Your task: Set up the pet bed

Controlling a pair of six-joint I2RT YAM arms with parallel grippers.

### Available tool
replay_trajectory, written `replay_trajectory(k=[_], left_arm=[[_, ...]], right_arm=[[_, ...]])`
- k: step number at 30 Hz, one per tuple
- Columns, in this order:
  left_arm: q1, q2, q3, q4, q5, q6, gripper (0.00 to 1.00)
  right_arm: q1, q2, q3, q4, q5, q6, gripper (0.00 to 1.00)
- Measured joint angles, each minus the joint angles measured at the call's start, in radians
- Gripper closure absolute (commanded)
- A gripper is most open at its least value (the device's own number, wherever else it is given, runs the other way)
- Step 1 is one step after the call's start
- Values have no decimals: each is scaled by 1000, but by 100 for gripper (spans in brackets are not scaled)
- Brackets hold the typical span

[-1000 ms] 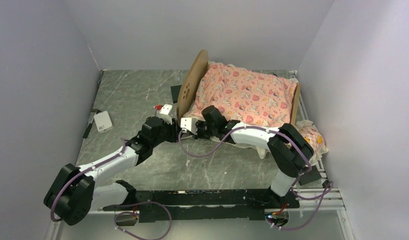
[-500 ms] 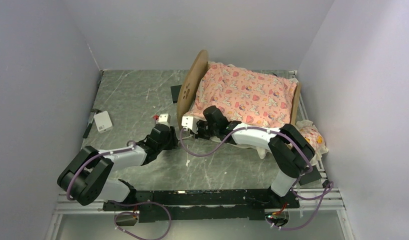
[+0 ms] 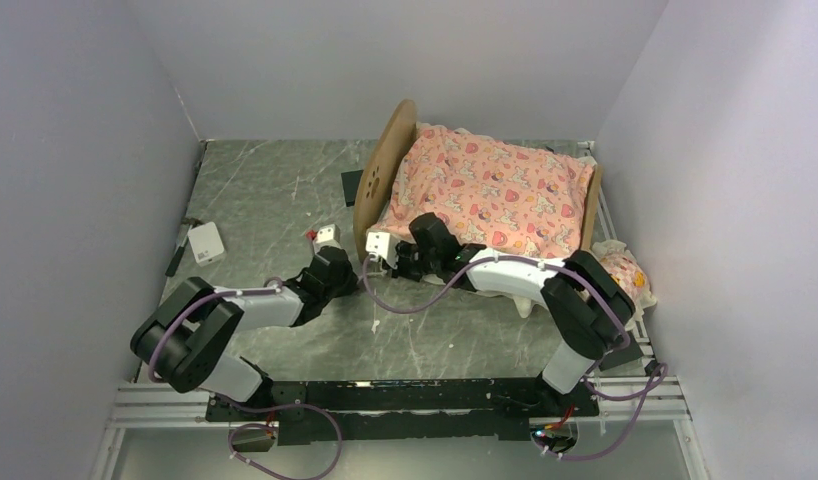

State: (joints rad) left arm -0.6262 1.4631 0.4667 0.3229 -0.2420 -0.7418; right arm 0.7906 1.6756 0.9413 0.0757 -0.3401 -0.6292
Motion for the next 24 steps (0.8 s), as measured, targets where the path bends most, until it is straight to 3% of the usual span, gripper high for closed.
replay_trajectory(k=[4,11,19,24], left_arm=[[-4,-39,-1,-76,-48,-47,100],[12,-232,-25,-361,-214,-140,100],[90,-309,-41,-451,-234,-163,100],[114,-366,-35,-496,-235,-161,100]], right_arm=[[0,-34,-18,2,-1,22,100],[0,-120,-71,47,23,126,100],[18,-139,-198,167,100,367,100],[45,-183,-161,125,153,447,100]])
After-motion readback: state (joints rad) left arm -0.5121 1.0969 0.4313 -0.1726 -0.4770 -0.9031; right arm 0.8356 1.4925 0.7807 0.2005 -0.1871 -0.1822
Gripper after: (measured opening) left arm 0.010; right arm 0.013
